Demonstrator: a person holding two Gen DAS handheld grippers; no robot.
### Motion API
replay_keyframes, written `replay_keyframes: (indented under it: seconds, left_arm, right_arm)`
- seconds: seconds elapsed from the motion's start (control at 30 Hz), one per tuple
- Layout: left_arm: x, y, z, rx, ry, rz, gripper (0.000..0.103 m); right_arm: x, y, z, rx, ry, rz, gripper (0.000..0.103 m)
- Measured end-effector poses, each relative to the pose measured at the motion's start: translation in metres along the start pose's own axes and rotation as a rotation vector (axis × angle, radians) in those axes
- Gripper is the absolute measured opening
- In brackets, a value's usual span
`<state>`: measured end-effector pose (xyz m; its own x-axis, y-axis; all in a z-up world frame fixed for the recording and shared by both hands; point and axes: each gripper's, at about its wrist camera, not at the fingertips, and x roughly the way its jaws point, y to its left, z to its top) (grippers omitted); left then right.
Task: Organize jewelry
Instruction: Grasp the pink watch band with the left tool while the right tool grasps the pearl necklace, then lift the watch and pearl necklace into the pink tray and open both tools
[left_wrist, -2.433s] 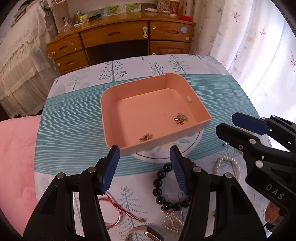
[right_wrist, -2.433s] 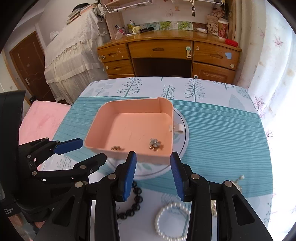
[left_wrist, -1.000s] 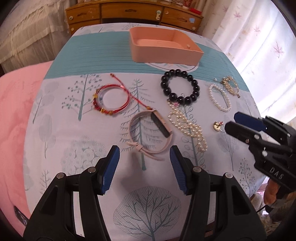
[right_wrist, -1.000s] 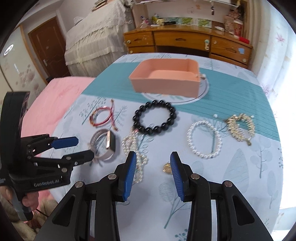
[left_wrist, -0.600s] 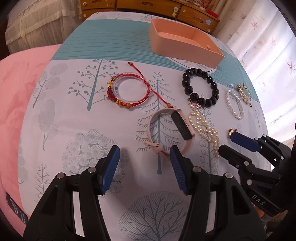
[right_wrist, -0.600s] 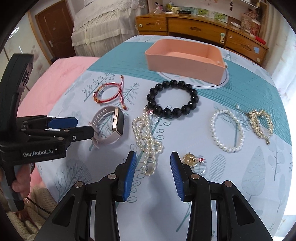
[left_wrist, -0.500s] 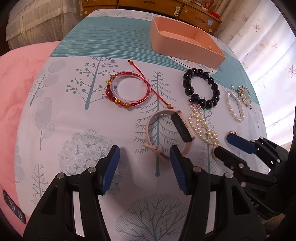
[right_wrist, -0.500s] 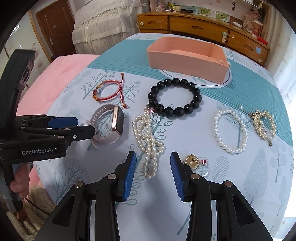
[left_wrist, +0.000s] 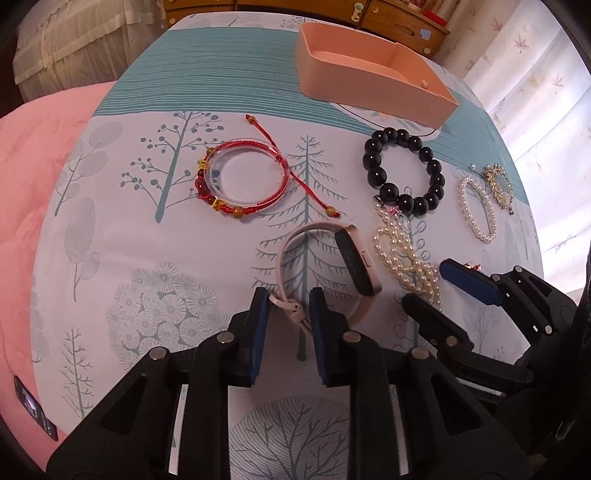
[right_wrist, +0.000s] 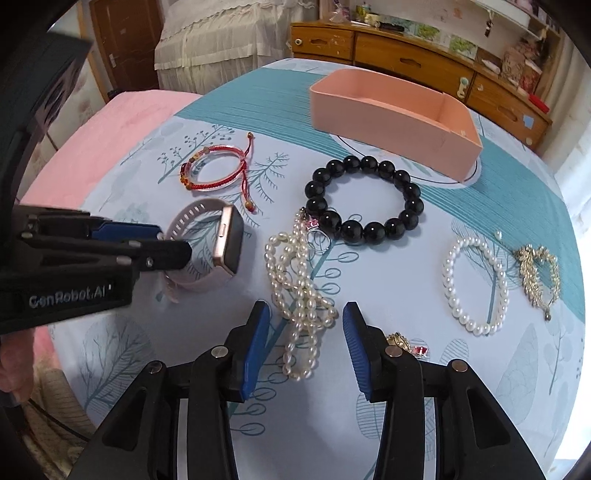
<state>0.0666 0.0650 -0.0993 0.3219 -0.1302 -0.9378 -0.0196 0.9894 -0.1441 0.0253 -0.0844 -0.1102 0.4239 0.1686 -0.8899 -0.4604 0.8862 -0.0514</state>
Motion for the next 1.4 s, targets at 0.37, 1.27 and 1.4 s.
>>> replay_keyframes:
  seconds: [0.37,1.27,1.4]
  left_arm:
    - [-0.003,-0.029,-0.011,0.104,-0.041,0.023,0.006]
    - [-0.078,-0.005,0.001,0.098,-0.181,0.029,0.006]
    - [-0.096,-0.007,0.019,0.116,-0.22,0.05,0.006]
  right_arm:
    - [-0.005,-0.007,-0.004,0.032,-0.012,0.019,0.012]
    - [-0.157,-0.045,0.067,0.219,-0.337,0.053,0.004]
    - [-0.183,-0.058,0.082,0.229,-0.396,0.038,0.004]
